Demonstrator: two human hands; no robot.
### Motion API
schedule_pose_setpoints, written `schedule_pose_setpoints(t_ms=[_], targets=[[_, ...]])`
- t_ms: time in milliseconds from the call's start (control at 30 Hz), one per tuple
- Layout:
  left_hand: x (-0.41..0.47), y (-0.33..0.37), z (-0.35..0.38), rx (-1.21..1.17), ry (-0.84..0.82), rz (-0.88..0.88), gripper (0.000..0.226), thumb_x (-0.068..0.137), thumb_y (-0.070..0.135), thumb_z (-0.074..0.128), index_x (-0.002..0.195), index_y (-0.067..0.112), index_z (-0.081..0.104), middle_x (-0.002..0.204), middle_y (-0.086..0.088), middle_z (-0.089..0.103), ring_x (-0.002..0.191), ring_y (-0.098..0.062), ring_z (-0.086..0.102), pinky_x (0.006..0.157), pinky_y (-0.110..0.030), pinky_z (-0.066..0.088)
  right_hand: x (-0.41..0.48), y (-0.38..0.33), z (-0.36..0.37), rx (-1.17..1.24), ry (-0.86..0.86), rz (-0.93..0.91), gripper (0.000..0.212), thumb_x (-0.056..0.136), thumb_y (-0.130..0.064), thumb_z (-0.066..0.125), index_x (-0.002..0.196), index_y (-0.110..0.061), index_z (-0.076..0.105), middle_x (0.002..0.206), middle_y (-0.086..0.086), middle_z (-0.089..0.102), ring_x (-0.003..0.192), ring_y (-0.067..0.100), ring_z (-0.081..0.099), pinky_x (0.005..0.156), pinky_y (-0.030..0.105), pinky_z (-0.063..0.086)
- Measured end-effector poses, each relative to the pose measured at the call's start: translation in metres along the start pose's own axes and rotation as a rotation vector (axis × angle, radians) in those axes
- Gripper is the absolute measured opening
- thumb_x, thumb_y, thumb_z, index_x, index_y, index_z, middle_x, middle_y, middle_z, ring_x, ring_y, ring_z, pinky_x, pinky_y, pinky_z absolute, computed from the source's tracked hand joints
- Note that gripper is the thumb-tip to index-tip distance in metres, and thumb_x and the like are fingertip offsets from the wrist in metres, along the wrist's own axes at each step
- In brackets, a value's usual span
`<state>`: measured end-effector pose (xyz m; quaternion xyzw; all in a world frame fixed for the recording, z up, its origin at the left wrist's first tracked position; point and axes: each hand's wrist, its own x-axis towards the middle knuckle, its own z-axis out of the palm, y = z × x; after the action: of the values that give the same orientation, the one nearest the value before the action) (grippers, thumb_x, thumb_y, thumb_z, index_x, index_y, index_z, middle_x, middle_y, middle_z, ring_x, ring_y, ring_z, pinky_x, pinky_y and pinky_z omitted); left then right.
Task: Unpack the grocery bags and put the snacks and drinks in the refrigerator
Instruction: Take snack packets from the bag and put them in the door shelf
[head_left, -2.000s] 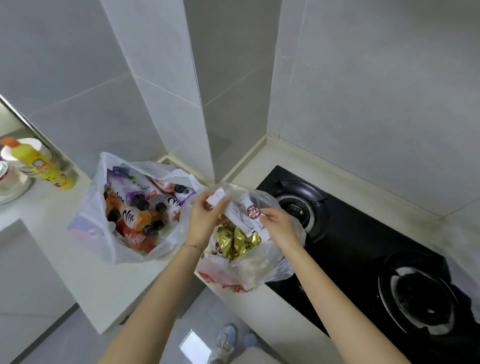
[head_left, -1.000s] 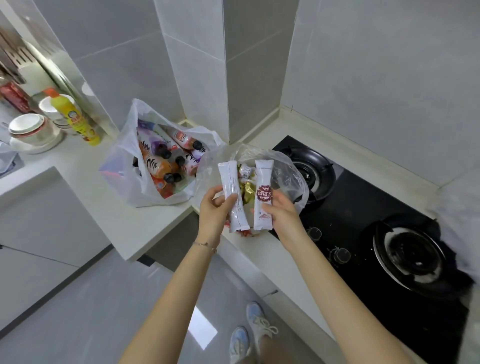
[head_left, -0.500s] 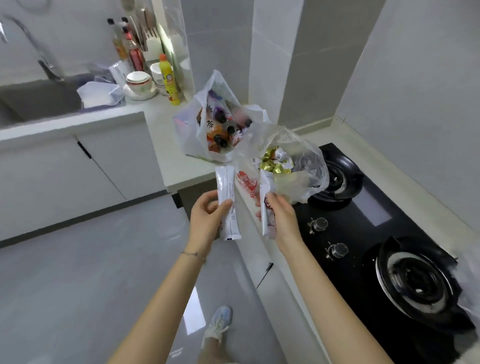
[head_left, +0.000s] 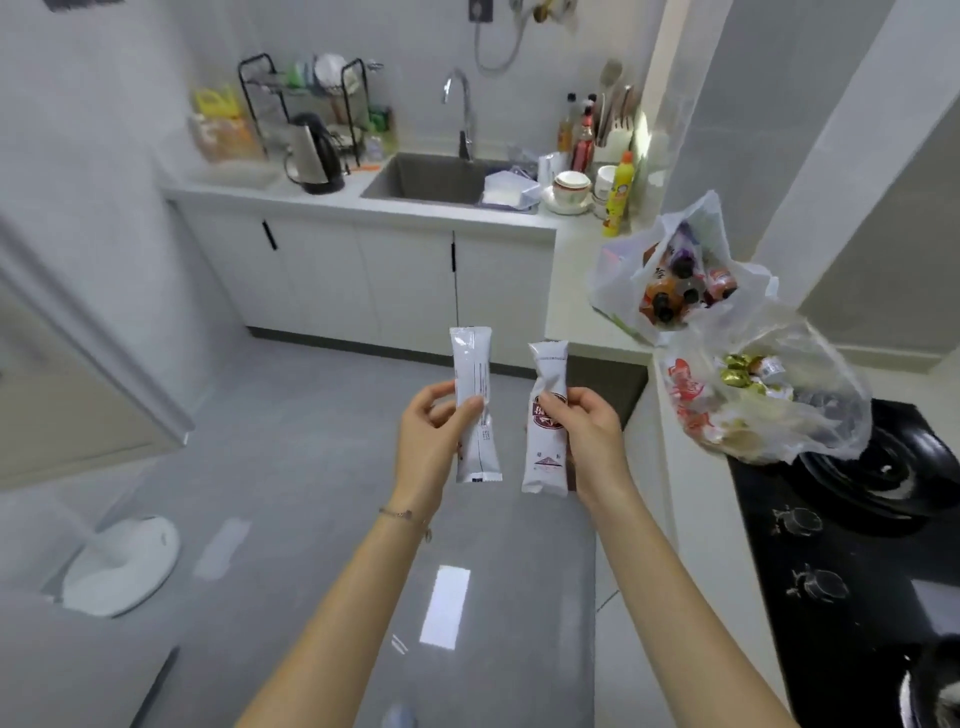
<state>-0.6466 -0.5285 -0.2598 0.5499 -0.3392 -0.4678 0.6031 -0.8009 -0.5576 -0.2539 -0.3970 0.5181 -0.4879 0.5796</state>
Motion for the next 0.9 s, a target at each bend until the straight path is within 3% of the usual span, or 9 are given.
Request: schedule_pose_setpoints(t_ms=[200, 367, 467, 600, 733, 900], targets=[[-0.034, 0.037, -0.077, 0.006, 0.176, 0.124, 0.022, 0.087, 0.011, 0.069, 0.107, 0.009, 0.06, 0.088, -0.004, 0.076, 0.077, -0.016, 0.071, 0.064, -0.027, 0.057, -0.036, -0.005, 0.08, -0.032, -0.197, -0.058, 0.019, 0.086, -0.015, 0.07, 0.095, 0.0, 0.061, 0.083, 0.017, 0.07, 0.088, 0.041, 0.068, 0.085, 0.051, 0.053], [-0.062, 0.062, -0.15, 0.001, 0.304, 0.18, 0.02, 0.088, 0.013, 0.069, 0.106, 0.01, 0.061, 0.087, -0.006, 0.076, 0.077, -0.017, 0.071, 0.068, -0.028, 0.057, -0.07, -0.004, 0.15, -0.039, -0.375, -0.075, 0.013, 0.086, -0.016, 0.07, 0.089, -0.007, 0.062, 0.076, 0.007, 0.071, 0.076, 0.029, 0.071, 0.075, 0.043, 0.056], [-0.082, 0.074, -0.212, -0.052, 0.413, 0.205, 0.021, 0.088, 0.013, 0.069, 0.106, 0.01, 0.06, 0.085, -0.002, 0.076, 0.075, -0.013, 0.07, 0.065, -0.025, 0.055, -0.1, 0.001, 0.205, -0.078, -0.501, -0.068, 0.015, 0.088, -0.019, 0.069, 0.09, -0.006, 0.063, 0.078, 0.01, 0.072, 0.072, 0.027, 0.071, 0.07, 0.038, 0.055], [-0.099, 0.085, -0.268, -0.086, 0.485, 0.197, 0.022, 0.088, 0.012, 0.068, 0.108, 0.008, 0.059, 0.087, -0.001, 0.076, 0.077, -0.014, 0.071, 0.067, -0.026, 0.055, -0.126, 0.005, 0.26, -0.102, -0.568, -0.085, 0.023, 0.089, -0.024, 0.068, 0.093, -0.002, 0.064, 0.09, 0.022, 0.071, 0.077, 0.032, 0.071, 0.074, 0.04, 0.054], [-0.109, 0.116, -0.347, -0.083, 0.55, 0.237, 0.028, 0.088, 0.012, 0.068, 0.113, 0.003, 0.059, 0.093, -0.006, 0.076, 0.084, -0.021, 0.07, 0.08, -0.04, 0.054, -0.164, 0.005, 0.336, -0.131, -0.656, -0.118, 0.022, 0.088, -0.028, 0.069, 0.091, -0.006, 0.067, 0.085, 0.013, 0.071, 0.081, 0.03, 0.068, 0.077, 0.04, 0.054], [-0.101, 0.164, -0.439, -0.056, 0.581, 0.308, 0.018, 0.087, 0.011, 0.068, 0.104, 0.012, 0.062, 0.082, 0.003, 0.076, 0.075, -0.012, 0.069, 0.077, -0.036, 0.053, -0.185, -0.008, 0.425, -0.107, -0.682, -0.169, 0.023, 0.087, -0.031, 0.069, 0.094, -0.009, 0.068, 0.095, 0.017, 0.072, 0.091, 0.036, 0.068, 0.083, 0.047, 0.055]])
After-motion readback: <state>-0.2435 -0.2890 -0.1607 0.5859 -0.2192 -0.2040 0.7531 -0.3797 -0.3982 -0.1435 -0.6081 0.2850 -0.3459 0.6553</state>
